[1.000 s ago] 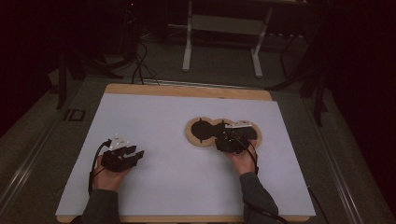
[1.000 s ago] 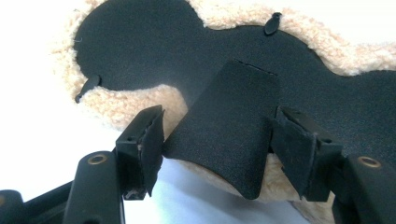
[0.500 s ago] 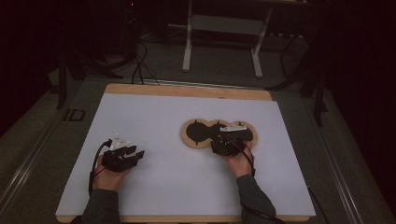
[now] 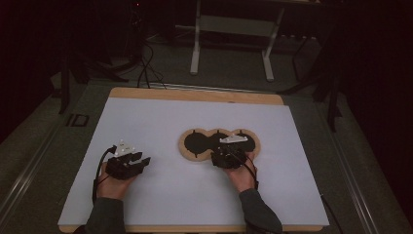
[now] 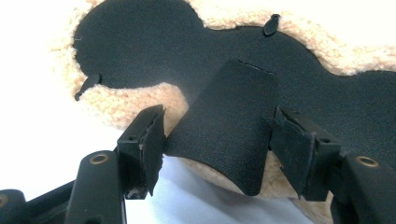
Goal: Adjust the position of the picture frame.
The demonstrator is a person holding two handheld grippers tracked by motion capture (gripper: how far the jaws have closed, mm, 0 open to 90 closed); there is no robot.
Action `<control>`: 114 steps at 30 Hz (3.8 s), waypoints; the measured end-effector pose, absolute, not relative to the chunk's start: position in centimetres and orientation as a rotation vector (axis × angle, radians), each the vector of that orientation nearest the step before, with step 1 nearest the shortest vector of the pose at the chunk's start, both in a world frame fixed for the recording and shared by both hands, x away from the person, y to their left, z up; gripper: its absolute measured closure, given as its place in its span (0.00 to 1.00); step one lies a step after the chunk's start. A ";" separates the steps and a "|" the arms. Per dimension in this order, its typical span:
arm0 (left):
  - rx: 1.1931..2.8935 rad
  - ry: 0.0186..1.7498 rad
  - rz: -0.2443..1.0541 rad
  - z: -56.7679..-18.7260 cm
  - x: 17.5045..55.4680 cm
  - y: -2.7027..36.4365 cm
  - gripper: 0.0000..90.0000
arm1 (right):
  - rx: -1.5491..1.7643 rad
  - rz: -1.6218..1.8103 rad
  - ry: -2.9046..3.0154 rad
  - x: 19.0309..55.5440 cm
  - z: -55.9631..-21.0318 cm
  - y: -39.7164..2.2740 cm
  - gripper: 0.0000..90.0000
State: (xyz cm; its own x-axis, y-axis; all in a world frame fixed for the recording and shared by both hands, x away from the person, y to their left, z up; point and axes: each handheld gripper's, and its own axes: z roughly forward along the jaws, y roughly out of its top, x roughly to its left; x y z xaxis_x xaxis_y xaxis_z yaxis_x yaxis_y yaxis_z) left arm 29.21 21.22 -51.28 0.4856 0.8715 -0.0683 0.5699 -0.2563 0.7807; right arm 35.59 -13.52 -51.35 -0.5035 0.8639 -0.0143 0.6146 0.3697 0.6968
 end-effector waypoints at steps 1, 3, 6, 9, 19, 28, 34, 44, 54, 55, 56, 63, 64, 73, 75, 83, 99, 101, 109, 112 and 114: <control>1.956 1.189 0.492 -51.3 29.2 21.2 0.65 | 1.289 0.906 2.258 35.6 -51.3 -13.5 0.40; 1.955 1.190 0.492 -51.3 29.2 21.2 0.65 | 1.299 0.906 2.248 35.4 -51.4 -13.3 0.40; 1.967 1.189 0.492 -51.3 29.3 21.2 0.65 | 1.283 0.914 2.258 35.0 -51.5 -13.0 0.40; 1.967 1.187 0.494 -51.3 29.2 21.1 0.65 | 1.268 0.909 2.286 34.7 -51.3 -12.5 0.40; 1.970 1.182 0.495 -51.3 29.3 21.1 0.65 | 1.197 0.897 2.369 33.9 -51.1 -11.1 0.39; 1.966 1.174 0.495 -51.3 29.2 20.9 0.65 | 1.124 0.994 2.407 34.6 -51.1 -12.4 0.38; 1.976 1.161 0.488 -51.4 29.3 20.4 0.65 | 1.076 1.034 2.410 34.6 -50.9 -12.8 0.38; 1.963 1.153 0.472 -51.5 29.4 20.1 0.65 | 1.163 1.070 2.271 35.5 -49.4 -16.0 0.61; 1.949 1.139 0.458 -51.7 29.8 19.8 0.69 | 1.323 0.975 2.135 37.1 -50.3 -19.9 0.72; 1.949 1.139 0.458 -51.7 29.8 19.8 0.70 | 1.335 0.969 2.123 37.1 -50.4 -20.2 0.73; 1.949 1.139 0.468 -51.7 29.9 19.7 0.71 | 1.351 0.961 2.108 37.2 -50.5 -20.6 0.75; 1.943 1.166 0.462 -52.1 30.5 19.5 0.85 | 1.406 0.906 2.033 37.8 -51.0 -22.1 0.87; 1.947 1.172 0.452 -52.1 30.7 19.3 0.88 | 1.427 0.897 2.000 37.9 -51.1 -22.4 0.91; 2.011 1.167 0.469 -52.7 31.3 17.7 1.00 | 1.442 0.840 1.965 38.3 -51.2 -22.9 1.00; 2.027 1.165 0.475 -52.9 31.4 17.4 1.00 | 1.473 0.831 1.947 38.5 -51.3 -23.1 1.00; 2.037 1.177 0.452 -53.5 32.2 16.9 1.00 | 1.585 0.844 1.976 39.2 -52.6 -23.7 1.00; 2.016 1.233 0.417 -54.0 33.1 17.5 1.00 | 1.503 0.928 2.100 38.5 -52.6 -22.1 1.00; 2.017 1.230 0.407 -54.1 33.1 17.6 1.00 | 1.511 0.939 2.103 38.3 -52.6 -22.2 1.00; 2.010 1.237 0.407 -54.1 33.2 17.6 1.00 | 1.520 0.949 2.110 37.7 -52.7 -22.4 1.00; 2.001 1.236 0.385 -54.2 33.4 17.9 1.00 | 1.527 0.945 2.120 37.4 -52.8 -22.4 1.00; 2.002 1.235 0.385 -54.2 33.4 17.9 1.00 | 1.525 0.942 2.127 37.2 -52.9 -22.4 1.00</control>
